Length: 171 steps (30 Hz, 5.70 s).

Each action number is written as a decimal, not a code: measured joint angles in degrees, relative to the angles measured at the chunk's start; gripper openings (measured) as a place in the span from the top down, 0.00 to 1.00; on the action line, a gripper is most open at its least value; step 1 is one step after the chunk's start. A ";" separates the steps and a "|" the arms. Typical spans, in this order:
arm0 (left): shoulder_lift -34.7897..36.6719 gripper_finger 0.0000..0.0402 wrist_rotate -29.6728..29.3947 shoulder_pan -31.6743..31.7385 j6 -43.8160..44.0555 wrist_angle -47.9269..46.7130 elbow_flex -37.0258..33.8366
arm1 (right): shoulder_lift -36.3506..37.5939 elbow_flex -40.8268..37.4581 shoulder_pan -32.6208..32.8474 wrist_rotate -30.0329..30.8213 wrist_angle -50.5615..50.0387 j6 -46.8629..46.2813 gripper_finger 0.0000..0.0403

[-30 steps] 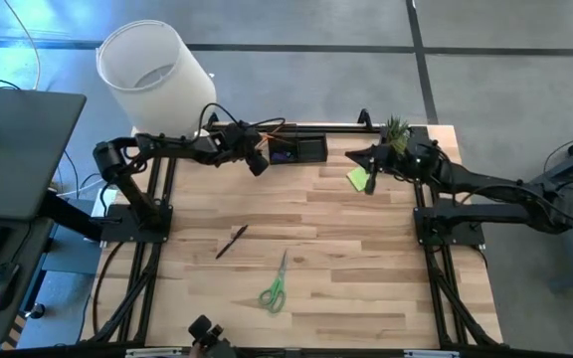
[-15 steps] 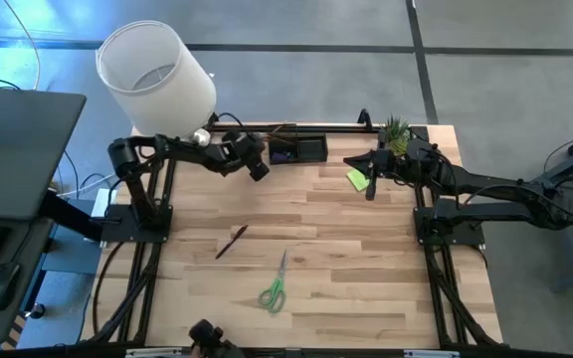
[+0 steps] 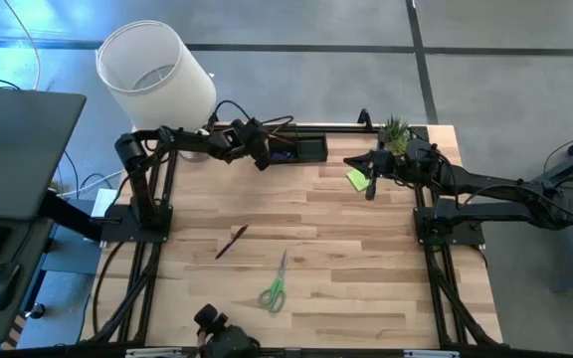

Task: Pick and place office supplies into organizer
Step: Put the orange pencil into the black desk organizer

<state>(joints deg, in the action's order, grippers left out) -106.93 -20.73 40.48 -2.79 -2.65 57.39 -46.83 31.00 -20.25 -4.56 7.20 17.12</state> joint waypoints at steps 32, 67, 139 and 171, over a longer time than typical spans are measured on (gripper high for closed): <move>-4.81 0.67 3.50 -0.69 -0.42 -8.90 8.57 | -0.01 0.00 -0.02 0.04 -0.98 2.03 1.00; -4.07 0.81 11.21 -1.28 -0.18 -5.52 8.22 | -0.02 0.00 0.00 0.05 -2.30 2.89 1.00; -7.73 0.42 0.85 -0.60 -0.04 -10.46 12.06 | 0.00 0.00 0.02 0.24 -5.00 2.86 1.00; -8.46 0.85 6.12 0.01 -0.39 -13.14 11.98 | 0.00 0.00 0.00 0.26 -5.31 2.68 1.00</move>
<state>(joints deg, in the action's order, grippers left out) -115.39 -14.61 40.49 -3.18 -15.80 69.36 -46.83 31.00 -20.25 -4.29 1.89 19.80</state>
